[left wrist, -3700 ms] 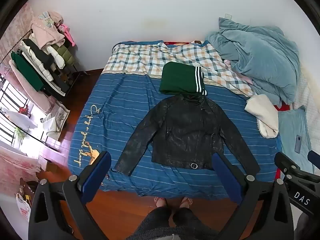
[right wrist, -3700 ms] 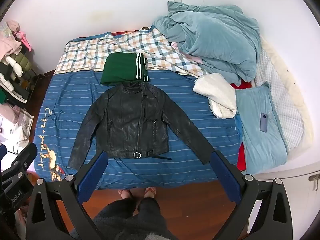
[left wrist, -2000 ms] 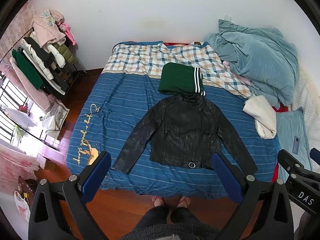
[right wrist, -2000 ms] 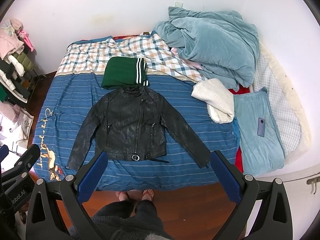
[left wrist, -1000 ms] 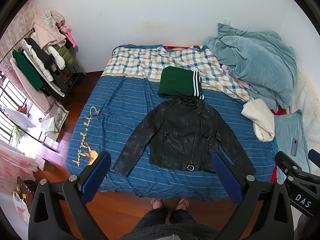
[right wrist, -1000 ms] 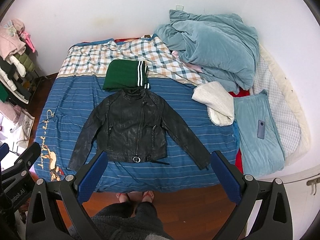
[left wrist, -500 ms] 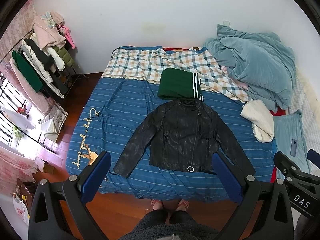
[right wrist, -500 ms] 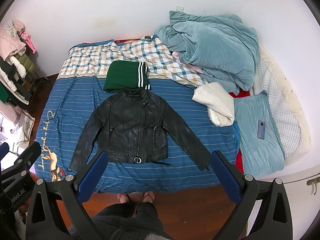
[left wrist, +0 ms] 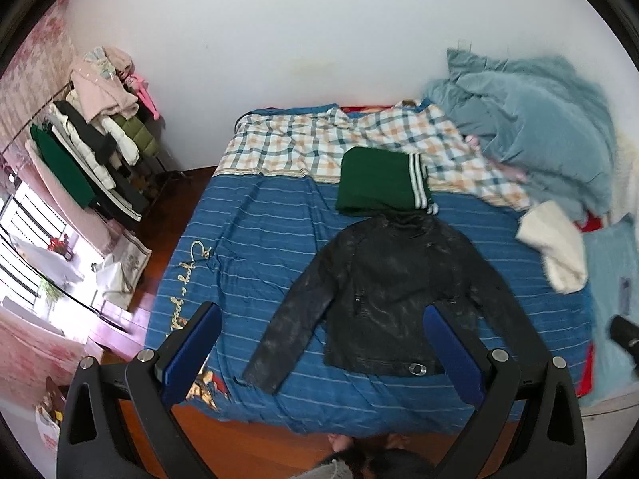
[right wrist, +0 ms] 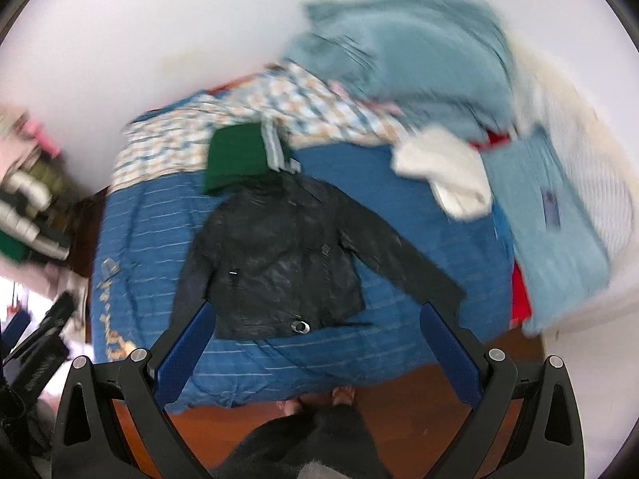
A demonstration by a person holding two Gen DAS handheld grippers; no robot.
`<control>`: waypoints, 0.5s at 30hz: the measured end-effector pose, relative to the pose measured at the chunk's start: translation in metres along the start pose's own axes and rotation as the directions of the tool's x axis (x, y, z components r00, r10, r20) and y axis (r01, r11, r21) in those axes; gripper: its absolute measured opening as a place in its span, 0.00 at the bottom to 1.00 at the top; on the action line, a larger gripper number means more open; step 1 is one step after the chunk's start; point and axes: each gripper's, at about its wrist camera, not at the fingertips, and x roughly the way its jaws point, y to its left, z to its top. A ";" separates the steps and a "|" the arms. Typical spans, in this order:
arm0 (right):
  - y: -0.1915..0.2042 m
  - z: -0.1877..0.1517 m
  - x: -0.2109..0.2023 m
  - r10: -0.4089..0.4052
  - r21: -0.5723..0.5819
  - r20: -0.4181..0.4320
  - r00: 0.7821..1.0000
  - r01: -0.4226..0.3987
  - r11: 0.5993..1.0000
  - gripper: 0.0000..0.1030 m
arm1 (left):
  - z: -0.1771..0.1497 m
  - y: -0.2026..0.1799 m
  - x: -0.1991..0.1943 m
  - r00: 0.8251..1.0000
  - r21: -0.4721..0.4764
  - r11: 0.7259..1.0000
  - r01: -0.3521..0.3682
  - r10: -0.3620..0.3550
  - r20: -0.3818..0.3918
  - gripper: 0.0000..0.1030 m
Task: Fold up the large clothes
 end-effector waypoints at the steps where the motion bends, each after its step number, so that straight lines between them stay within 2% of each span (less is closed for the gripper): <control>1: -0.013 -0.002 0.016 -0.018 0.042 -0.013 1.000 0.019 0.999 0.92 | -0.002 -0.005 0.018 1.000 0.012 1.000 -0.010 0.010 -0.018 1.00; 2: -0.029 -0.002 0.037 -0.034 0.096 -0.038 0.999 0.038 0.995 0.80 | -0.004 -0.010 0.035 0.999 0.020 1.000 -0.017 0.018 -0.040 1.00; 4: -0.068 -0.005 0.086 -0.026 0.215 -0.116 0.993 0.050 0.975 0.61 | -0.010 -0.019 0.064 0.997 0.027 0.999 -0.042 0.044 -0.065 1.00; 10: -0.187 -0.033 0.207 0.030 0.451 -0.215 0.976 0.071 0.890 0.60 | -0.024 -0.058 0.154 0.977 0.033 0.991 -0.130 0.134 -0.165 1.00; 13: -0.252 -0.047 0.271 0.029 0.521 -0.238 0.971 0.102 0.848 0.71 | -0.031 -0.082 0.200 0.958 0.051 0.982 -0.184 0.191 -0.216 1.00; 15: -0.298 -0.056 0.320 0.033 0.555 -0.256 0.966 0.119 0.823 0.73 | -0.039 -0.100 0.235 0.942 0.077 0.976 -0.204 0.217 -0.255 1.00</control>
